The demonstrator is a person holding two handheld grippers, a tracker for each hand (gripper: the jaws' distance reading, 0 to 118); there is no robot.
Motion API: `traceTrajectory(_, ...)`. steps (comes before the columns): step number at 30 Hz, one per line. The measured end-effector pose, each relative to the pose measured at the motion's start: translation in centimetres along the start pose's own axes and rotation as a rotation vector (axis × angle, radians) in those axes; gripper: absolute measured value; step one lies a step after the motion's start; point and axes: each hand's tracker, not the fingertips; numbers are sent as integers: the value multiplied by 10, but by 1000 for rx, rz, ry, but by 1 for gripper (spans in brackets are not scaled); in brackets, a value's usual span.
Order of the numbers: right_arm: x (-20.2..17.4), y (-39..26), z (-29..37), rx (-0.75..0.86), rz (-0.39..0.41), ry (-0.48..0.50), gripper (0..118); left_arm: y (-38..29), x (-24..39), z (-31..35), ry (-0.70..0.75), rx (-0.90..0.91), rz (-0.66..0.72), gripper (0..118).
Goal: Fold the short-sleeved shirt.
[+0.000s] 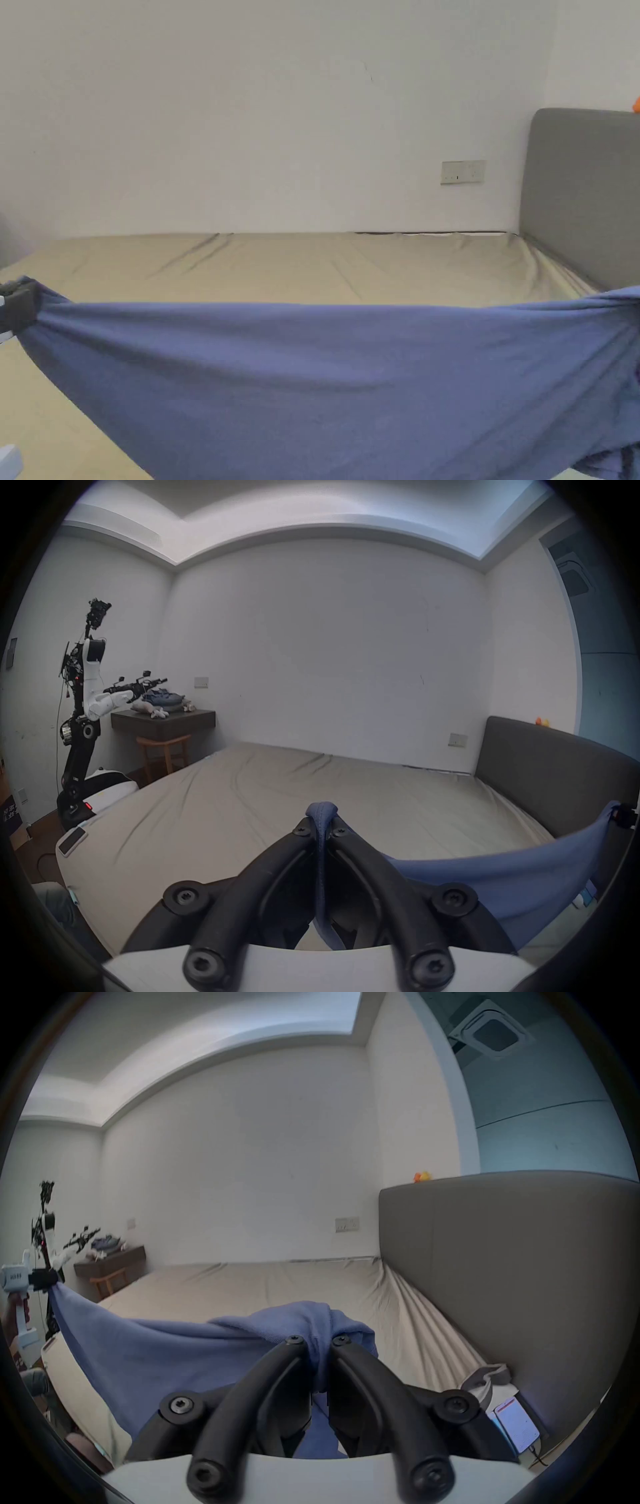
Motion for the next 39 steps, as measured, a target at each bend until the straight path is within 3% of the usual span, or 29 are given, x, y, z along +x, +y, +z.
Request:
traceTrajectory(2,-5,17,0,67,92,-32,6,11,0,-1,1,29,-6,1)
traceTrajectory(4,-4,35,-5,127,134,-36,6,22,4,-6,-2,37,-7,1)
traceTrajectory(7,-11,57,-26,102,99,-50,6,40,8,-19,-2,50,3,1)
traceTrajectory(10,-22,81,-60,169,213,-99,6,61,17,-49,8,62,-20,1)
traceTrajectory(12,-24,96,-93,153,190,-112,6,74,27,-77,55,57,-114,1)
traceTrajectory(16,-35,126,-152,174,181,-135,6,107,38,-126,97,79,-76,1)
traceTrajectory(20,-51,146,-212,213,203,-169,6,130,46,-183,178,125,-162,1)
traceTrajectory(27,-58,164,-303,251,169,-205,6,139,48,-271,195,143,-85,1)
traceTrajectory(29,-60,159,-327,251,191,-223,6,130,52,-295,206,130,-89,1)
traceTrajectory(34,-55,120,-386,165,157,-245,6,87,65,-345,218,85,-112,1)
traceTrajectory(35,-58,106,-408,138,156,-178,6,73,68,-352,210,65,-109,1)
traceTrajectory(39,-42,43,-433,23,146,-183,6,14,73,-370,205,-46,-141,1)
